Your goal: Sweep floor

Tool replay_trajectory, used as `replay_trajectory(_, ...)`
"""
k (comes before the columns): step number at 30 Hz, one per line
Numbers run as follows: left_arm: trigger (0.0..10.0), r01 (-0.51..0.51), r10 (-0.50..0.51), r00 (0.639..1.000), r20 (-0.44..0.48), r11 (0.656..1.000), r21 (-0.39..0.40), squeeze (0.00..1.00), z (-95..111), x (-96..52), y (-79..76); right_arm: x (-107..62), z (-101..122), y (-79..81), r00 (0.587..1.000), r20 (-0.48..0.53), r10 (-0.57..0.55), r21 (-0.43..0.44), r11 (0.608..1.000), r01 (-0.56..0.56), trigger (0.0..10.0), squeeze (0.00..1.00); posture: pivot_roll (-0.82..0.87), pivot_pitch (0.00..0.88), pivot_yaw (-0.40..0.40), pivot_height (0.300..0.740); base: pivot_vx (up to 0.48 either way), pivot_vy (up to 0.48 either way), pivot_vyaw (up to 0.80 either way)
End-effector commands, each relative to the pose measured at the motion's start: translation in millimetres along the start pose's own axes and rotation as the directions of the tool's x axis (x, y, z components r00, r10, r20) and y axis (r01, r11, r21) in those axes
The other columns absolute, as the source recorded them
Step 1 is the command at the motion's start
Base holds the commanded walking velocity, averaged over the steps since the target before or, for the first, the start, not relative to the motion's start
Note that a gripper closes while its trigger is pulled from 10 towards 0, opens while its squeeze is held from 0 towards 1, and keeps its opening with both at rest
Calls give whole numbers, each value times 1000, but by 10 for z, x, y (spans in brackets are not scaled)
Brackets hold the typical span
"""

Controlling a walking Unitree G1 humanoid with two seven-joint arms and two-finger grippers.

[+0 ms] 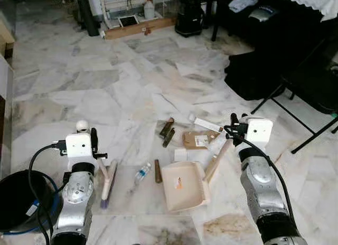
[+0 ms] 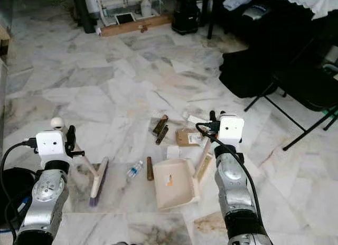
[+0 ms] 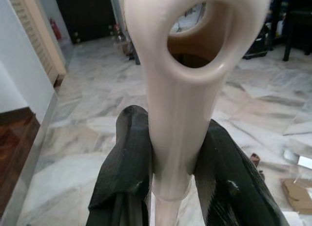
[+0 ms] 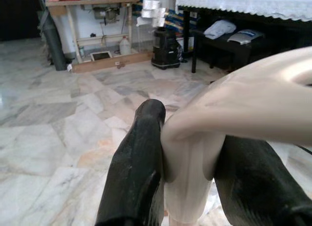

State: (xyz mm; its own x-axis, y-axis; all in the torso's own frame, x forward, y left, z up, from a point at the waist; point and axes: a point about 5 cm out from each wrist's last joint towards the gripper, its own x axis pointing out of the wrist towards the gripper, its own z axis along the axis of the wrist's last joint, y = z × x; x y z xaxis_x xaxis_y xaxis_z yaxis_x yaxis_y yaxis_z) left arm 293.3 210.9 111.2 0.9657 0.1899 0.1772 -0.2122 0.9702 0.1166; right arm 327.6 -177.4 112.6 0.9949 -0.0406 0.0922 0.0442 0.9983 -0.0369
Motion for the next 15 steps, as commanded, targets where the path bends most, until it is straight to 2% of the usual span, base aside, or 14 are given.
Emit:
replay_trajectory(1,10000,-11,10,999,51,1000,8,0,93,23,45,31,124,6,998,55,-3,8,1000,3,10000,0,30,128,29,740,0,247,0)
replay_trajectory(11,10000,-8,8,999,49,1000,7,0,93,24,44,33,116,-21,998,50,-23,15,1000,23,10000,0,30,128,29,740,0,287,0)
replay_trajectory(15,10000,-9,9,999,49,1000,7,0,91,23,47,39,105,-46,999,40,-36,22,999,35,10000,0,30,127,30,740,0,315,-645)
